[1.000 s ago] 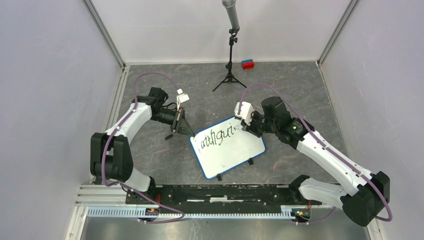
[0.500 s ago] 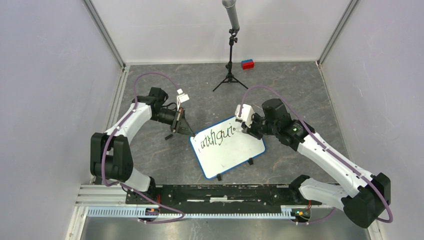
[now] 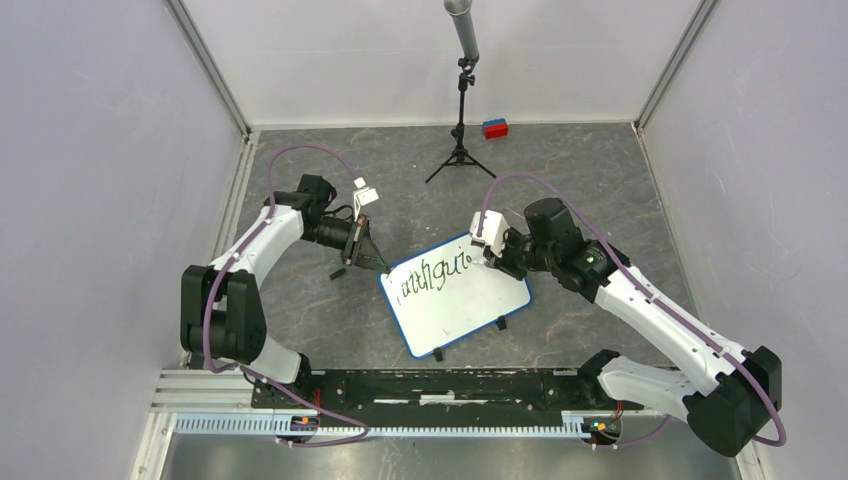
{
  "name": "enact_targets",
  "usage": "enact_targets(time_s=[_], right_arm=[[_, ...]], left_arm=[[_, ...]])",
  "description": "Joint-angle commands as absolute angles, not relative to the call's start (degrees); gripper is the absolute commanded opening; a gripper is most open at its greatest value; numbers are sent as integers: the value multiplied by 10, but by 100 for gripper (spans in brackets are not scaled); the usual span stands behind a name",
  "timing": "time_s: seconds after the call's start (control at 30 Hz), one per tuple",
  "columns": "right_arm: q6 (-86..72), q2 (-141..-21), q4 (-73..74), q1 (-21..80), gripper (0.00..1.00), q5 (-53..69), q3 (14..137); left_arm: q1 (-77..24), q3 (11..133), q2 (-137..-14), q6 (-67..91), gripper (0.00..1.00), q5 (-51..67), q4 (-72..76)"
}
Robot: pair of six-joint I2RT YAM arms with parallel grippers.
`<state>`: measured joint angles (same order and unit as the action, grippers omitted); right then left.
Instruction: Write a sentence on the whiteboard
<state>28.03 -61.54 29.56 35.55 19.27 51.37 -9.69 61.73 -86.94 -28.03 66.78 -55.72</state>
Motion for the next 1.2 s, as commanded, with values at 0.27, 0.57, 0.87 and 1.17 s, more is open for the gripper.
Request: enact_targets(time_s=[0.27, 0.57, 0.87, 1.17], right_arm=[[287, -618, 294, 352, 0, 142, 543], [266, -631, 260, 346, 0, 130, 567], [263, -643, 249, 334, 0, 129, 581], [266, -626, 273, 334, 0, 167, 545]], left_arm=[[-108, 607, -870, -319, 3, 665, -570], [-108, 606, -867, -319, 2, 664, -570], [-108, 606, -870, -320, 2, 664, -570], [-108, 606, -872, -321, 2, 664, -570]])
